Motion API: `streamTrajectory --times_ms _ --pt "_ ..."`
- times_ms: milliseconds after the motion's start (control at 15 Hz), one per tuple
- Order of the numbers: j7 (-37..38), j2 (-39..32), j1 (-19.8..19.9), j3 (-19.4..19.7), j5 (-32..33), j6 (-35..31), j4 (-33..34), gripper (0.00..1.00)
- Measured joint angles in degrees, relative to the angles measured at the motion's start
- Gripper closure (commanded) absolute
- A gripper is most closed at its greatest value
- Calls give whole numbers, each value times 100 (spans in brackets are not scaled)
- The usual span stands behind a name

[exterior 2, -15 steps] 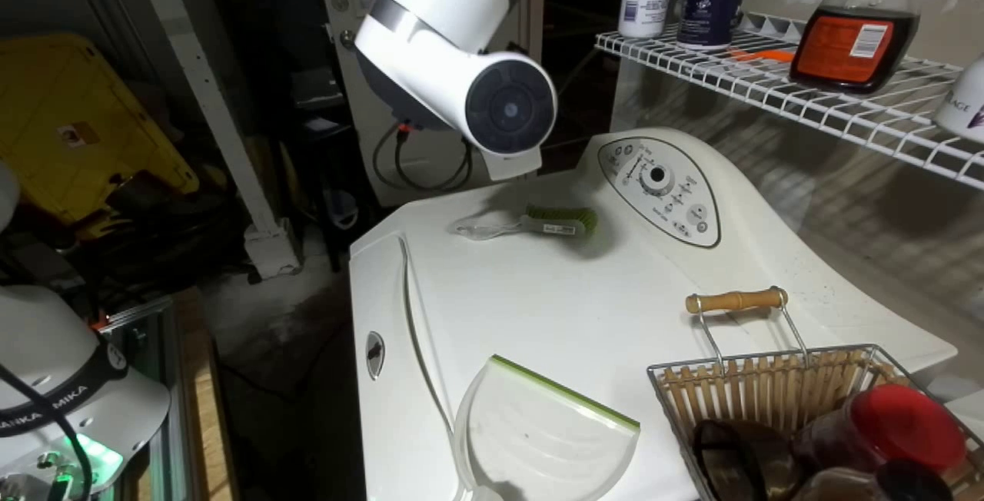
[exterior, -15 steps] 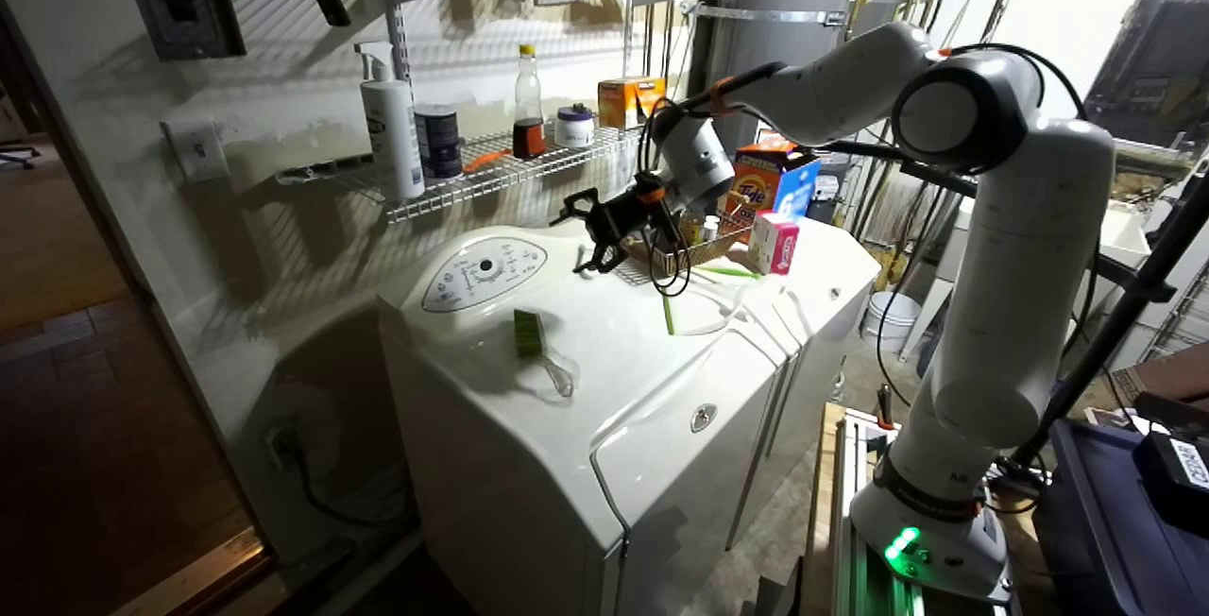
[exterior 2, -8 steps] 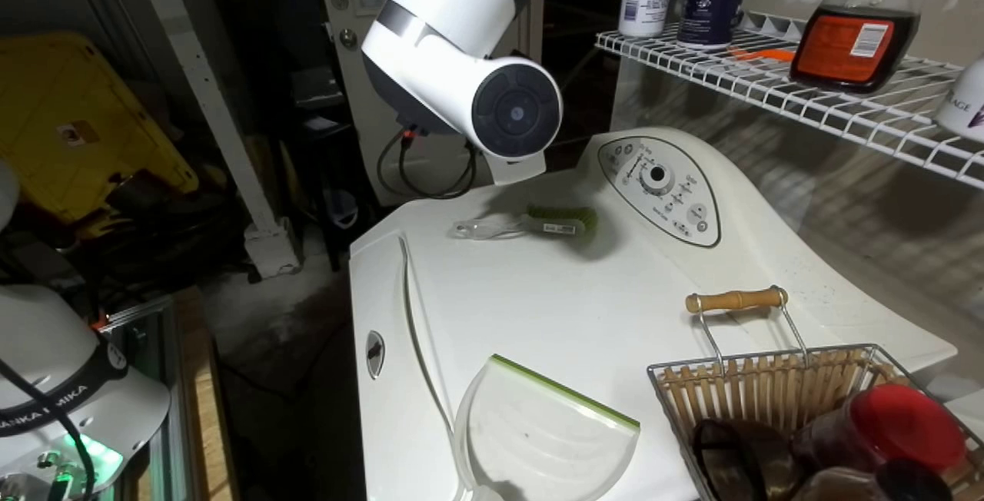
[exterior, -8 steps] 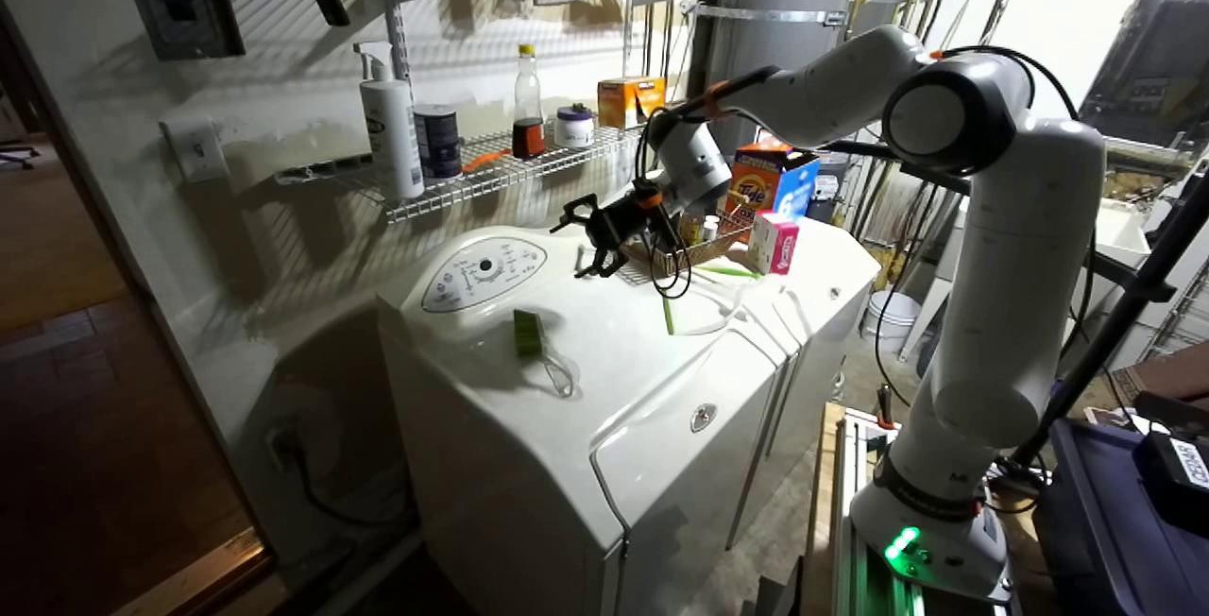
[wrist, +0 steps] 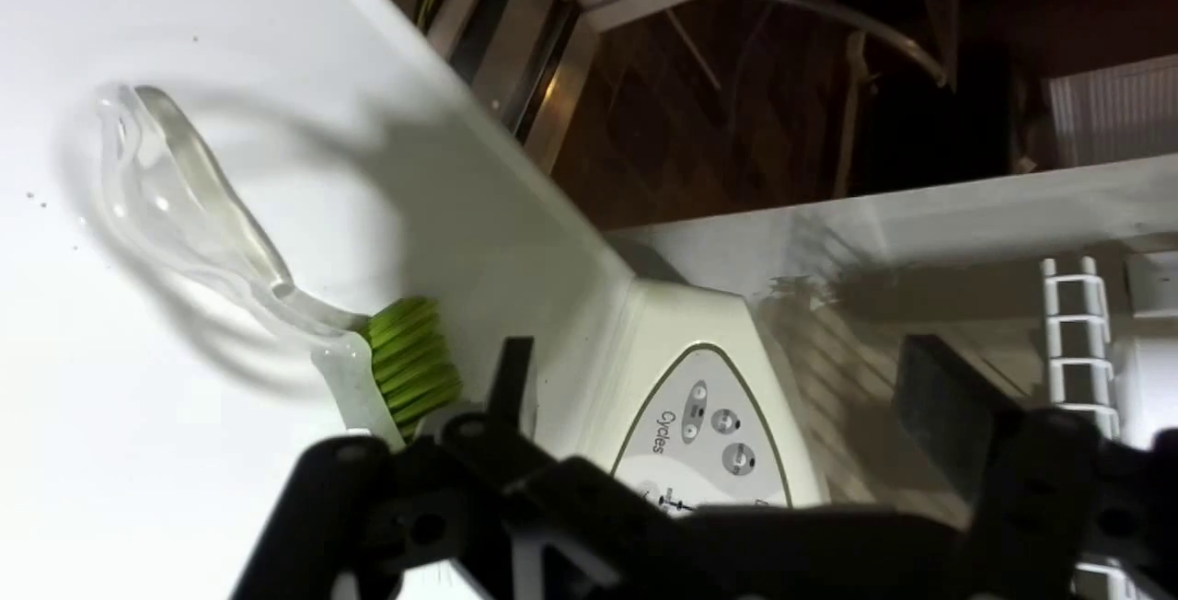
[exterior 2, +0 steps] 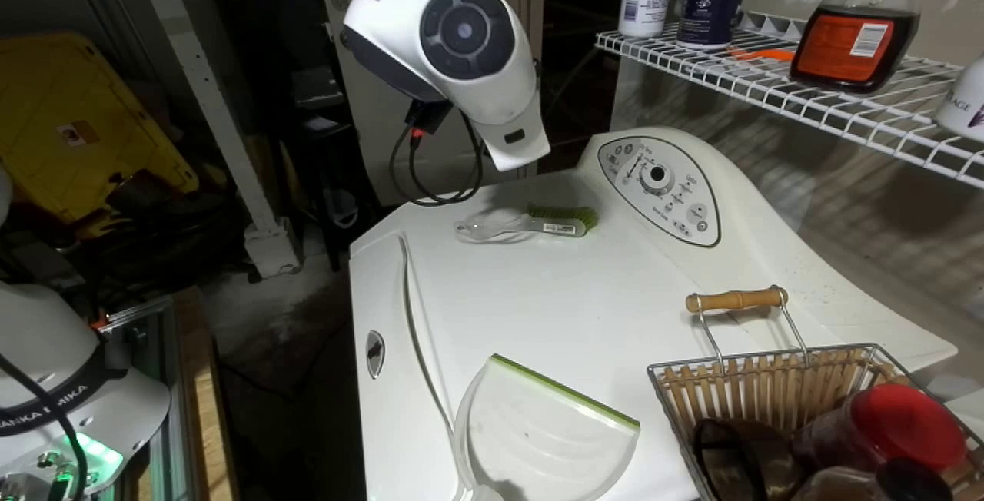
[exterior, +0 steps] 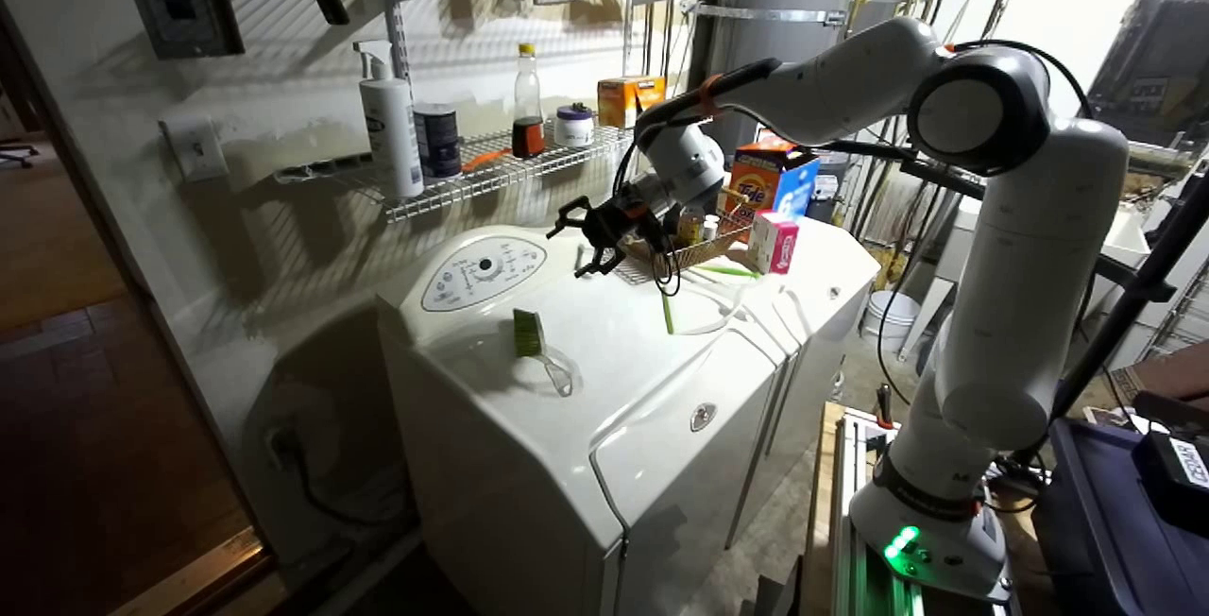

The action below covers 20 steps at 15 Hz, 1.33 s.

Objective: Use the brush to sweep the top of the washer

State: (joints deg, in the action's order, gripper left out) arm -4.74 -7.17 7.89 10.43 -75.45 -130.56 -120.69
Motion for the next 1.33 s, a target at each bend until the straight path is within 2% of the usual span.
streamTrajectory --times_ms 200,333,533,733,1333 --pt "275 330 -364 -314 642 -1267 -363 0" --pt "685 490 -570 -534 1307 -2005 -646 0" --pt "1476 523 -757 -777 2541 -2894 -1020 0" --pt "2283 401 -915 -773 3912 -3606 -1422 0" --pt "2336 363 -924 -769 3977 -3660 -1444 0"
